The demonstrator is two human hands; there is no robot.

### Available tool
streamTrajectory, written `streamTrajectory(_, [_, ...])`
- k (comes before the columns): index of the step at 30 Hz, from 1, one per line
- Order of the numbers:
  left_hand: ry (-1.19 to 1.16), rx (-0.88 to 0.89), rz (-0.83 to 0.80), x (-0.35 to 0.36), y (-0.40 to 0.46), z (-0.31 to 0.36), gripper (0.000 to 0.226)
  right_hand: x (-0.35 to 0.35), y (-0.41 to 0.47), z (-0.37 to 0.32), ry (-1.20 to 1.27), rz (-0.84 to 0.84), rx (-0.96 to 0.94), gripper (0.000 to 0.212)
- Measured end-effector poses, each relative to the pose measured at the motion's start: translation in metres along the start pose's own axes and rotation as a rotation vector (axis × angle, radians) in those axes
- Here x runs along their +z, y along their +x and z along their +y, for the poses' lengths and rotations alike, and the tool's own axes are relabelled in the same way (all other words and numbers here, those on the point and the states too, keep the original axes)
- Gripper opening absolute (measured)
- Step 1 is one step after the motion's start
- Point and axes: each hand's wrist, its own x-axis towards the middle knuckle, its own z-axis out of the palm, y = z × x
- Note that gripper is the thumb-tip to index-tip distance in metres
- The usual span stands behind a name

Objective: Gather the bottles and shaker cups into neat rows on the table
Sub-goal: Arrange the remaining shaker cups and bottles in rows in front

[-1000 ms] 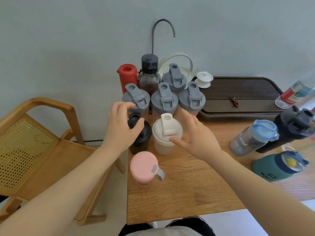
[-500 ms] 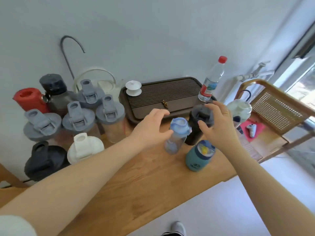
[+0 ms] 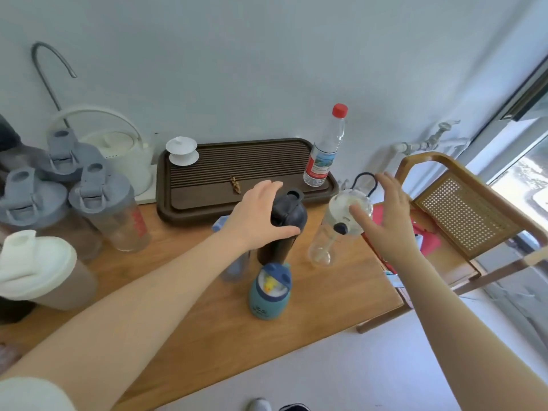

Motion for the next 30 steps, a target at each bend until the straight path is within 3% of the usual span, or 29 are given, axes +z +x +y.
streamTrajectory(2, [0.030,-0.051,-0.022,0.006,0.009,0.006,0.100,-0.009,0.002,0.019,0.021,-0.249,0.038,0.077])
streamTrajectory(4, [0.052,-0.125,-0.042,0.011,0.016,0.006,0.101,-0.010,0.002,0.031,-0.024,-0.356,0.027,0.086])
streamTrajectory(8, [0.150,-0.202,-0.051,0.021,0.022,0.004,0.098,0.012,0.001,0.045,0.090,-0.261,0.034,0.102])
streamTrajectory(11, [0.208,-0.245,-0.049,0.025,0.025,0.009,0.101,0.037,-0.005,0.052,0.326,-0.190,0.178,0.118])
streamTrajectory(17, [0.092,-0.150,0.003,0.004,0.024,0.030,0.088,0.049,-0.007,0.056,0.454,-0.106,0.261,0.064])
streamTrajectory(22, [-0.091,0.012,0.082,-0.058,0.006,0.049,0.082,0.017,0.023,0.020,0.600,0.056,0.199,0.059])
streamTrajectory(26, [-0.191,0.052,0.184,-0.106,-0.025,0.055,0.071,-0.007,0.041,-0.035,0.632,-0.061,0.011,0.049])
streamTrajectory(30, [-0.268,0.059,0.228,-0.147,-0.063,0.044,0.066,0.008,0.033,-0.090,0.665,-0.186,-0.050,0.054])
